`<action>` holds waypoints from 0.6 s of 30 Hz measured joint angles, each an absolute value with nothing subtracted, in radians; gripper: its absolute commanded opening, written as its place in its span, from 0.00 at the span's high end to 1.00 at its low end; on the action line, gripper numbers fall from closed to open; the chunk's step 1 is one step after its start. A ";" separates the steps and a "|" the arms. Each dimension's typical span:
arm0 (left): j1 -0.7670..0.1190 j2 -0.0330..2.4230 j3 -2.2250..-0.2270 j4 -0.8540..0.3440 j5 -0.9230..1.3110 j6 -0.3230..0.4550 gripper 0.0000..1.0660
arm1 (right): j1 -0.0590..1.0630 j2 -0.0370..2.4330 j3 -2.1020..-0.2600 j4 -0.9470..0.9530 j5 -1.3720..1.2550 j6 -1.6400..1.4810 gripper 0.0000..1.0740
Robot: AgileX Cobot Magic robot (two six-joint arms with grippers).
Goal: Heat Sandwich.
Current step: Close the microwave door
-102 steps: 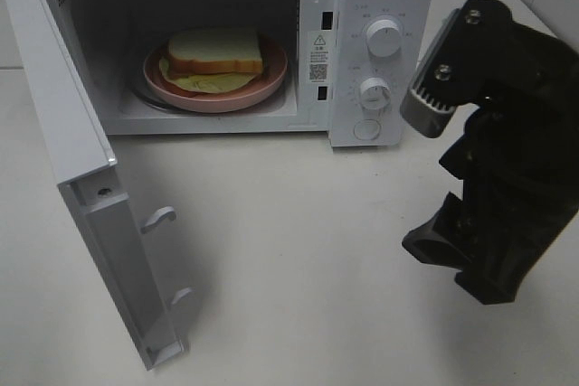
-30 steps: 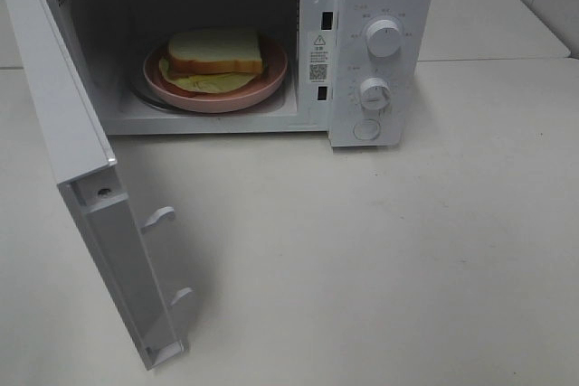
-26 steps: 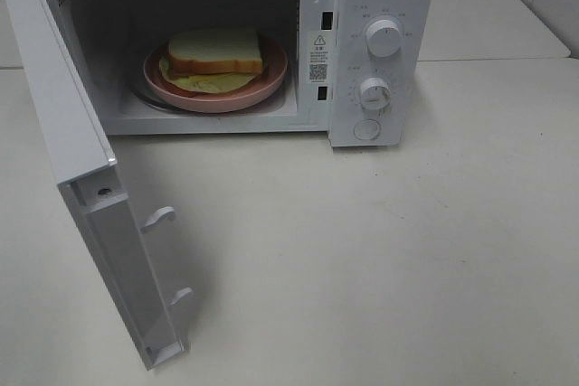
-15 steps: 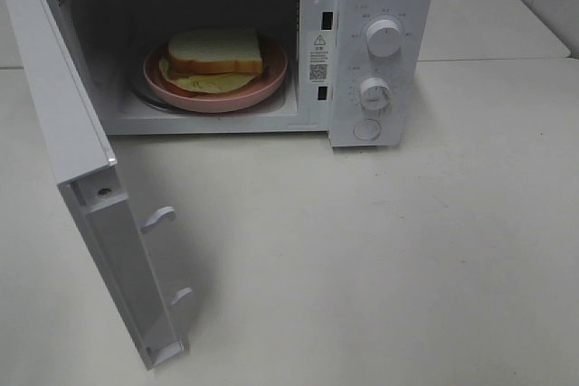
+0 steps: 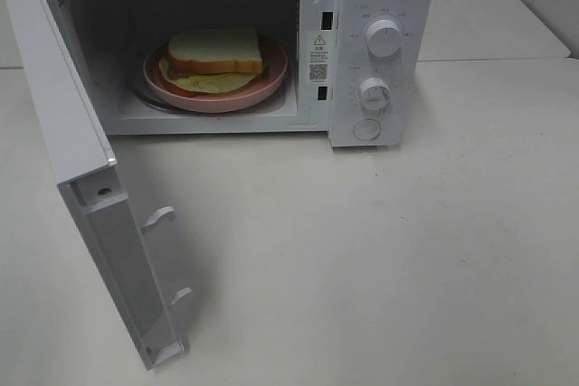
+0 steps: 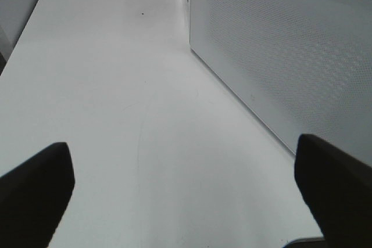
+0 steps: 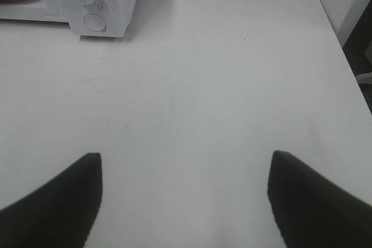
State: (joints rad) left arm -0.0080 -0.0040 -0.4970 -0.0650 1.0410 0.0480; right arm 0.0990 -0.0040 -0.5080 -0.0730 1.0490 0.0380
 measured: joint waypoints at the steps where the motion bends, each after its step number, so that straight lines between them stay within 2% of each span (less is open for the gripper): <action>1: -0.008 -0.004 -0.497 -0.065 1.041 0.048 0.08 | 0.099 -0.004 -0.508 -0.073 1.049 0.038 0.29; 18: -0.008 -0.004 -0.497 -0.065 1.041 0.048 0.08 | 0.099 -0.004 -0.508 -0.073 1.049 0.038 0.29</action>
State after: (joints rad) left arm -0.0080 -0.0040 -0.4970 -0.0650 1.0410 0.0480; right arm 0.0990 -0.0040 -0.5080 -0.0730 1.0490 0.0380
